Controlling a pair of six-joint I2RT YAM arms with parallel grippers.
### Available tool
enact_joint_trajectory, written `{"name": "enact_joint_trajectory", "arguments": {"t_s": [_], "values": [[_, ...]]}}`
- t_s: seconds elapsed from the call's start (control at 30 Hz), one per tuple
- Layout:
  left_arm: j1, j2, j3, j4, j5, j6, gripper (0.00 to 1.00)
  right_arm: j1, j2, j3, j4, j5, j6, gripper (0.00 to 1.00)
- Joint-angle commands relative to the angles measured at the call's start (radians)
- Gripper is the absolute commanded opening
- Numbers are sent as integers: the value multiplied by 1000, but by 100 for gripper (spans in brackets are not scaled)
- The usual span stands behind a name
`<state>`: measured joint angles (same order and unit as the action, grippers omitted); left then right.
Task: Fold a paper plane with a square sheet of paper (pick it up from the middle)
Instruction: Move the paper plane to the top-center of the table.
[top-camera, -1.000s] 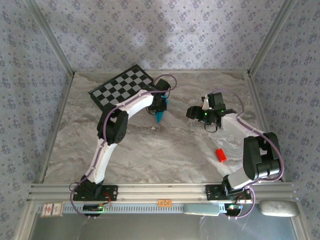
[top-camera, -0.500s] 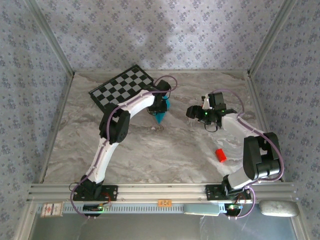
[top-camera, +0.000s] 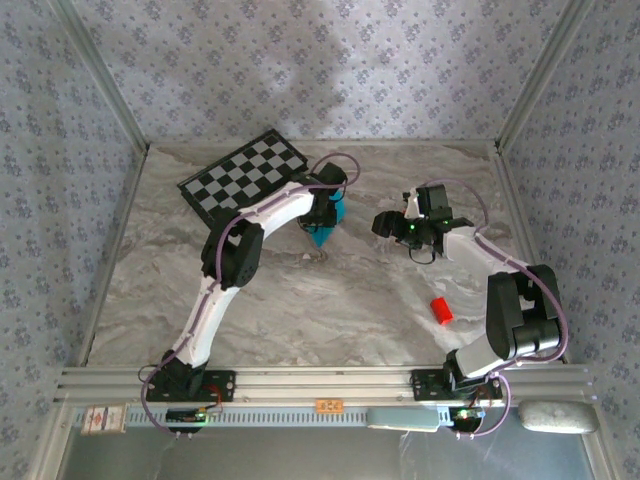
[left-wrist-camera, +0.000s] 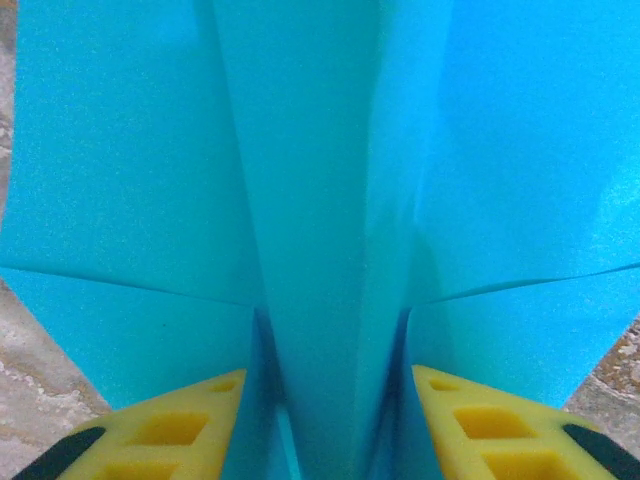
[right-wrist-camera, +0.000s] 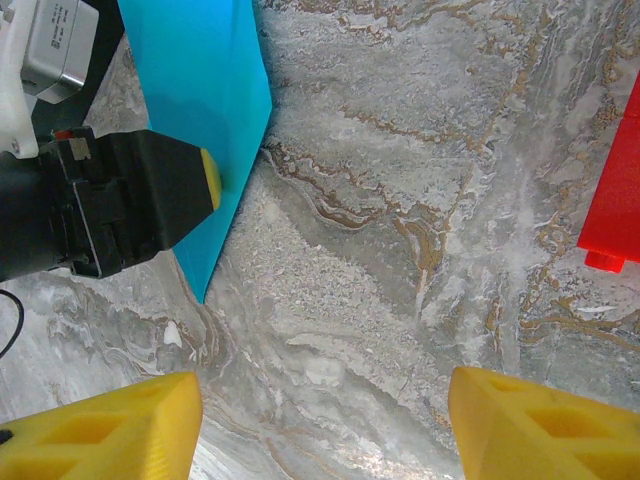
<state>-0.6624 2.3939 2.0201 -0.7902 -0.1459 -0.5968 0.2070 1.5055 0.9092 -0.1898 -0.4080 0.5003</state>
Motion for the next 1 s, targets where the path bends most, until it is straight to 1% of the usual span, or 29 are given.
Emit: {"name": "enact_joint_trajectory", "arguments": {"t_s": [0.0, 0.3, 0.5, 0.83, 0.97], "values": [[-6, 56, 8, -70, -30, -23, 42, -6, 9, -10, 6, -12, 3, 68], [-8, 45, 25, -79, -32, -55, 44, -6, 5, -15, 7, 6, 1, 70], [-8, -34, 52, -92, -39, -74, 46, -6, 0, -10, 4, 14, 1, 70], [-8, -150, 29, -101, -50, -98, 50, -7, -13, 2, -9, 31, 0, 71], [-8, -209, 21, -112, -77, -97, 51, -12, -32, 30, -38, 54, -14, 71]]}}
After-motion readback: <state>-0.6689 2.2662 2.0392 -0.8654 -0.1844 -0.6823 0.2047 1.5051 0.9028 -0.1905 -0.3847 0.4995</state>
